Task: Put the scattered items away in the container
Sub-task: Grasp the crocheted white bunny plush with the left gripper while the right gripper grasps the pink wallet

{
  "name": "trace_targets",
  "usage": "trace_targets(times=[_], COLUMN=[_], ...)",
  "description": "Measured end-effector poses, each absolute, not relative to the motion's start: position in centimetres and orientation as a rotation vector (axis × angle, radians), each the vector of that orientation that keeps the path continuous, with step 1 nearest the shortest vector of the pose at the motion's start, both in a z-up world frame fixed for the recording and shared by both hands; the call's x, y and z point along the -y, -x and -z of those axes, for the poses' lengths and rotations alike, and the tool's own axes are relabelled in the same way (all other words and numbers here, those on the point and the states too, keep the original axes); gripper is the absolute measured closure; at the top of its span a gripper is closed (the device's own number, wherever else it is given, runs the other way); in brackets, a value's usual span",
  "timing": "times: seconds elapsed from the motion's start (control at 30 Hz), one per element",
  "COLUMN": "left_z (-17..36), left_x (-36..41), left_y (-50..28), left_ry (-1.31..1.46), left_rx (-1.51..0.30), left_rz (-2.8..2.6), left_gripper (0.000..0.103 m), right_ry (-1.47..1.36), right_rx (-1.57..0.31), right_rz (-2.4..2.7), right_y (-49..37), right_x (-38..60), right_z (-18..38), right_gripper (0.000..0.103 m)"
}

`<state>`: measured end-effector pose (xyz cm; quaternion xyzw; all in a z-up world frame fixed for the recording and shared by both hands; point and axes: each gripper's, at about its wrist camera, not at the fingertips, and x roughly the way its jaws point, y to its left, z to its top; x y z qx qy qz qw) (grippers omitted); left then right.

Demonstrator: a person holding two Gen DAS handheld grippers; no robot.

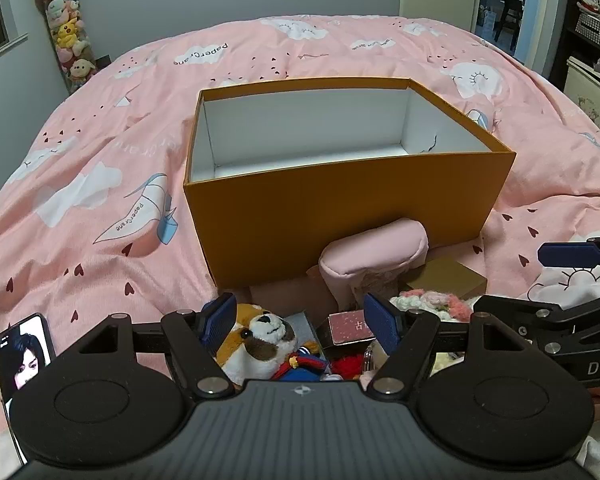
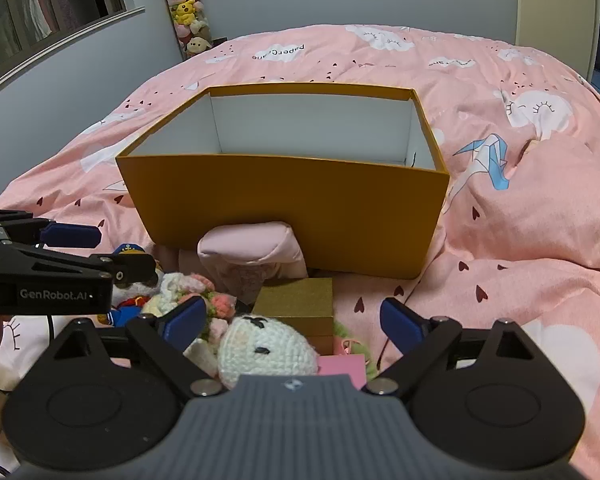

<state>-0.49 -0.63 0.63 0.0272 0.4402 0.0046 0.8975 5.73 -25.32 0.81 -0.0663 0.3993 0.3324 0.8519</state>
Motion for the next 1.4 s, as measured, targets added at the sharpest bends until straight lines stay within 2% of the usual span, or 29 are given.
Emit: trace_targets(times=[0.43,0.97,1.4], left_z=[-0.8,-2.2,-0.3], left_x=[0.7,2.2,2.5], left_y=[0.5,1.5,1.0], left_ry=[-0.054,-0.064,0.016], left_rx=[-0.911,-0.902,-0.995], left_rz=[-0.005,0.209,0.355], left_gripper=[0.02,0.019,0.019], right_ry=[0.14,0.121,0.112], right_rx=[-0.842,-0.924,-0.98], right_rz=[-0.701,-0.728,-0.783], right_y=[-5.7,-5.8,-6.1], right_x=[25.3,26.7,27.1], right_z=[-0.8,-0.4,0.3], right_gripper=[0.01,0.026,0.027])
